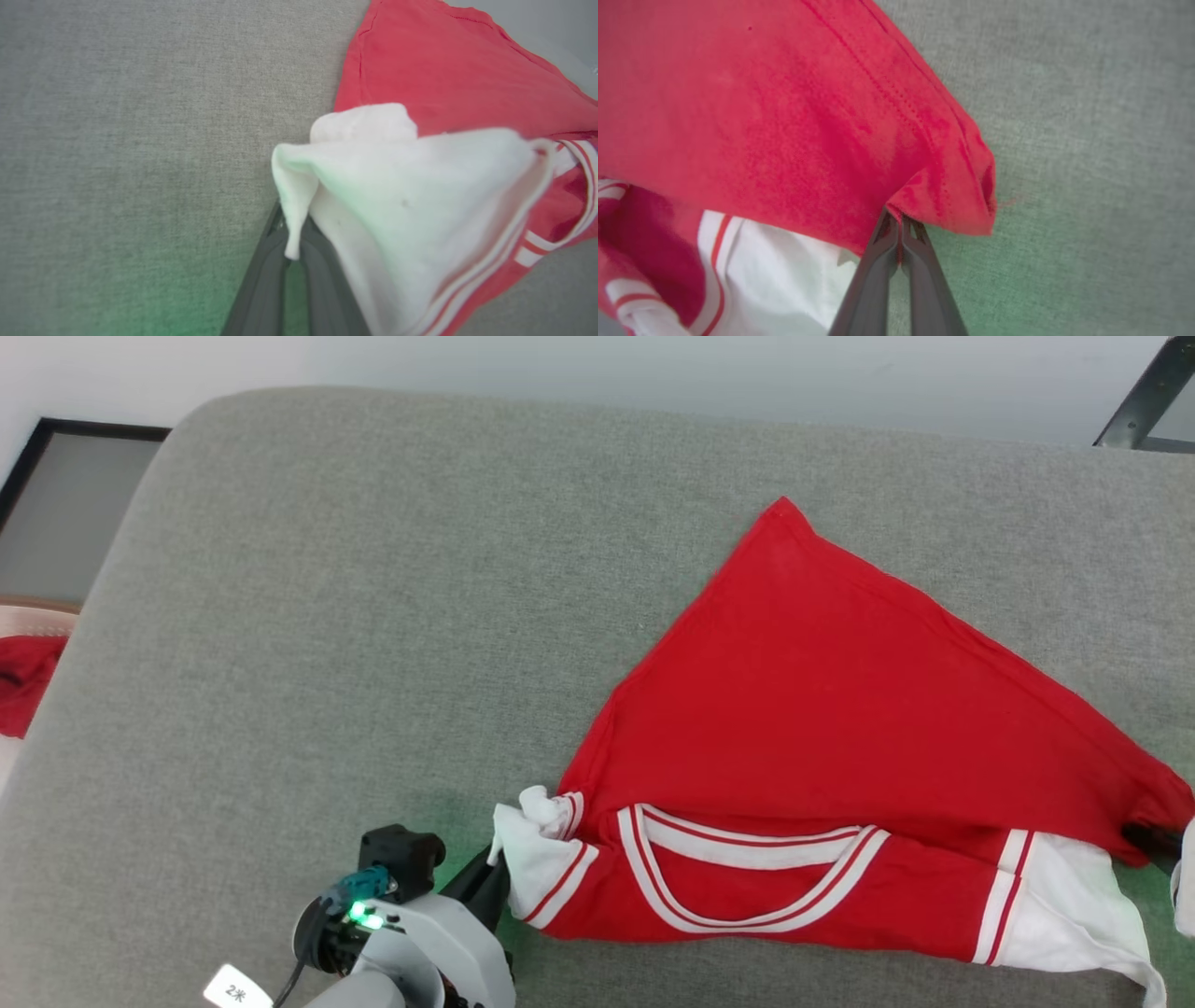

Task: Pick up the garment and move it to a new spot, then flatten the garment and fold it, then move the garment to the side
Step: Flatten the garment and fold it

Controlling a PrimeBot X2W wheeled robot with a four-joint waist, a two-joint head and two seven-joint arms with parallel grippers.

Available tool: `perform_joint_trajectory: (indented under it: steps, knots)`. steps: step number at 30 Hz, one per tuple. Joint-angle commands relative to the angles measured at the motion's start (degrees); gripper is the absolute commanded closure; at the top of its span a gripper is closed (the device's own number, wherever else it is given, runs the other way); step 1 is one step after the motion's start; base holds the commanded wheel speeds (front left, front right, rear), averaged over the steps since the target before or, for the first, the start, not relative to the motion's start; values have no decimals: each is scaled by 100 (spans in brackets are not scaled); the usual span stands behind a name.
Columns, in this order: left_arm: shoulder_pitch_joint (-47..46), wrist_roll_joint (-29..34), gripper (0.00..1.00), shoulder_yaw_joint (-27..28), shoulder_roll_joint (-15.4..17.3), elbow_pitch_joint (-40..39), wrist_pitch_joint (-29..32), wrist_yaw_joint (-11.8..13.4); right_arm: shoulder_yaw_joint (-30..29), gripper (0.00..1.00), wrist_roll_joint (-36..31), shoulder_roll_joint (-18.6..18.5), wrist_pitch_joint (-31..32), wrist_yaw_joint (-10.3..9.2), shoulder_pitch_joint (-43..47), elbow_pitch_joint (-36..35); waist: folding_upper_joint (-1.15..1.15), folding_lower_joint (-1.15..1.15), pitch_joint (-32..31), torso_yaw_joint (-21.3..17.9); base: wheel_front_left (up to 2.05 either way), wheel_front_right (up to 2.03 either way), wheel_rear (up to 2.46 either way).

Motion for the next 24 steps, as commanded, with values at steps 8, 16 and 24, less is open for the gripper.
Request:
perform_joint_trajectory:
  steps: [8, 16, 24]
  knots:
    - [34, -16, 100, -31, 49, -118, 59, 74, -318, 100, -364, 330, 139, -3, 392, -234, 0, 0, 69, -57, 0, 0, 0]
    - [48, -10, 100, -49, 61, -137, 45, 74, -334, 0, -509, 366, 134, -3, 429, -469, 0, 0, 36, -58, 0, 0, 0]
    - [85, 14, 100, -38, 110, -203, 1, 96, -440, 0, -636, 282, -847, -3, 734, -1421, 0, 0, 17, -70, 0, 0, 0]
